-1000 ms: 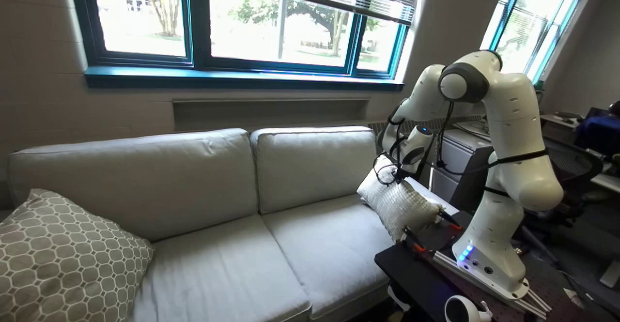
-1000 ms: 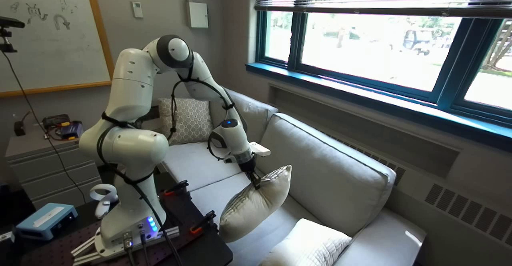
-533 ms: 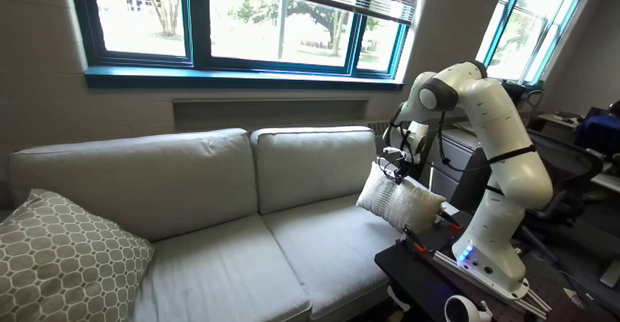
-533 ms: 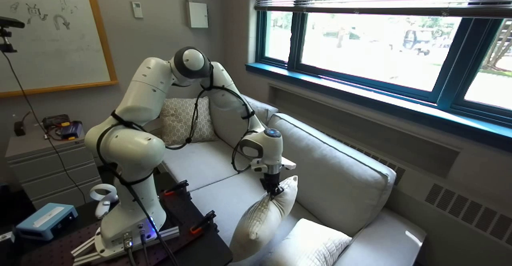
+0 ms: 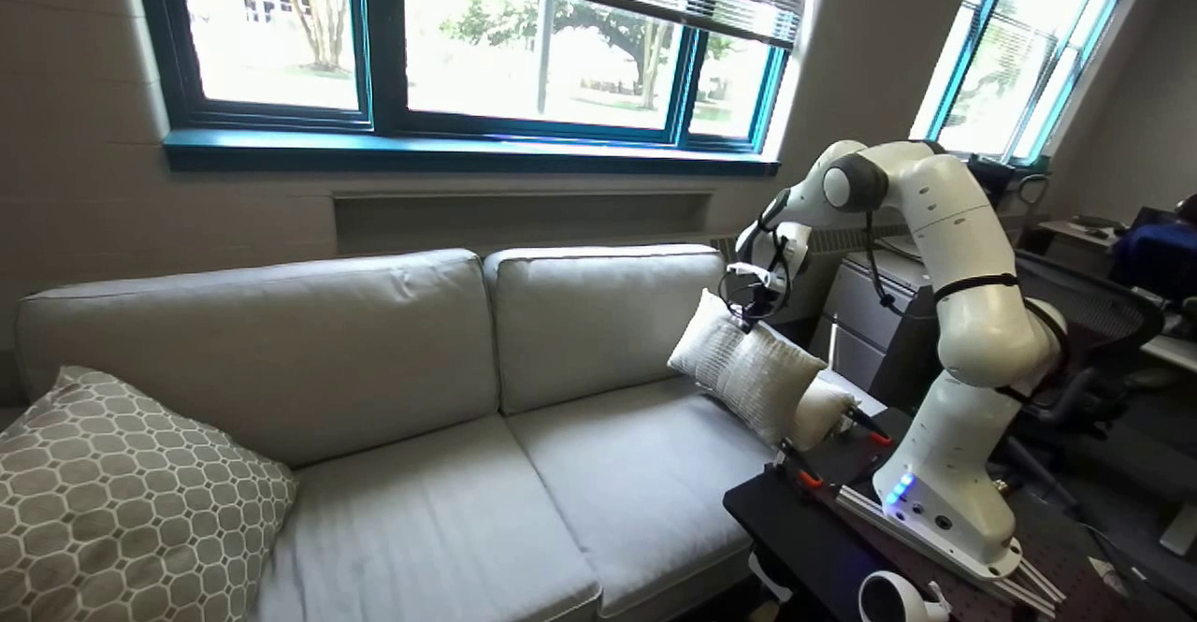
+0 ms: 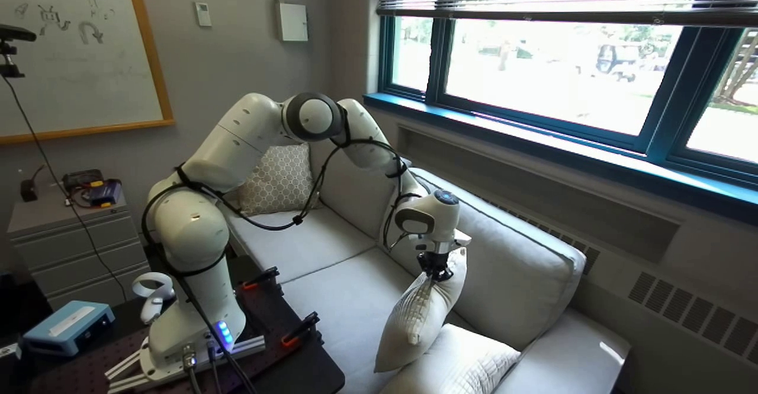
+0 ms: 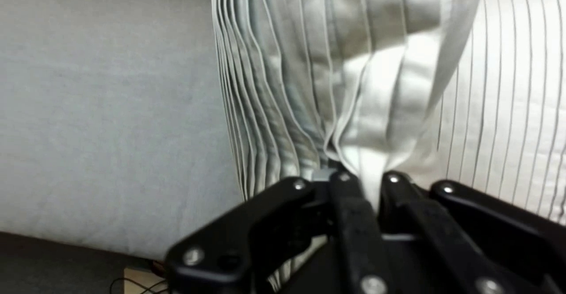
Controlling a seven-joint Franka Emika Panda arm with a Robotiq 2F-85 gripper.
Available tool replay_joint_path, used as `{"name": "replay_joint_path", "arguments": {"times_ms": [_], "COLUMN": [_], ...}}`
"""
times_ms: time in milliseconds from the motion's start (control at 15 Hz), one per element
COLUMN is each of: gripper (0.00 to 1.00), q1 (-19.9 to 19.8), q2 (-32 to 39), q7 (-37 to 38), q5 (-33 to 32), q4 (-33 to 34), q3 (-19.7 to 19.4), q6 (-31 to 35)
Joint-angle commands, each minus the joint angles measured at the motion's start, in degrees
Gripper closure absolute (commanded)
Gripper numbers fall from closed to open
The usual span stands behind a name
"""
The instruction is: Arrange the small pillows on the right side of the sofa
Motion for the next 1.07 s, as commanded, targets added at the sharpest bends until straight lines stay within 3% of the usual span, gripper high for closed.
{"name": "replay_joint_path", "arguments": {"times_ms": [0,200,467,1000], "gripper": [0.98,0.98,0.98,0.98], "q1": [-7.6,-11.2,-13.9,-20.2], "q2": [4.0,9.1,15.0,20.5], "q7": [2.9,4.0,6.1,4.6], "q5": [-2.9,-3.4,-3.3,0.9], "q4": [9.6,16.8,23.8,26.3], "q3": [7.3,11.1,13.3,17.5], "q6": [-4.5,-8.0,-11.1,-9.8]}}
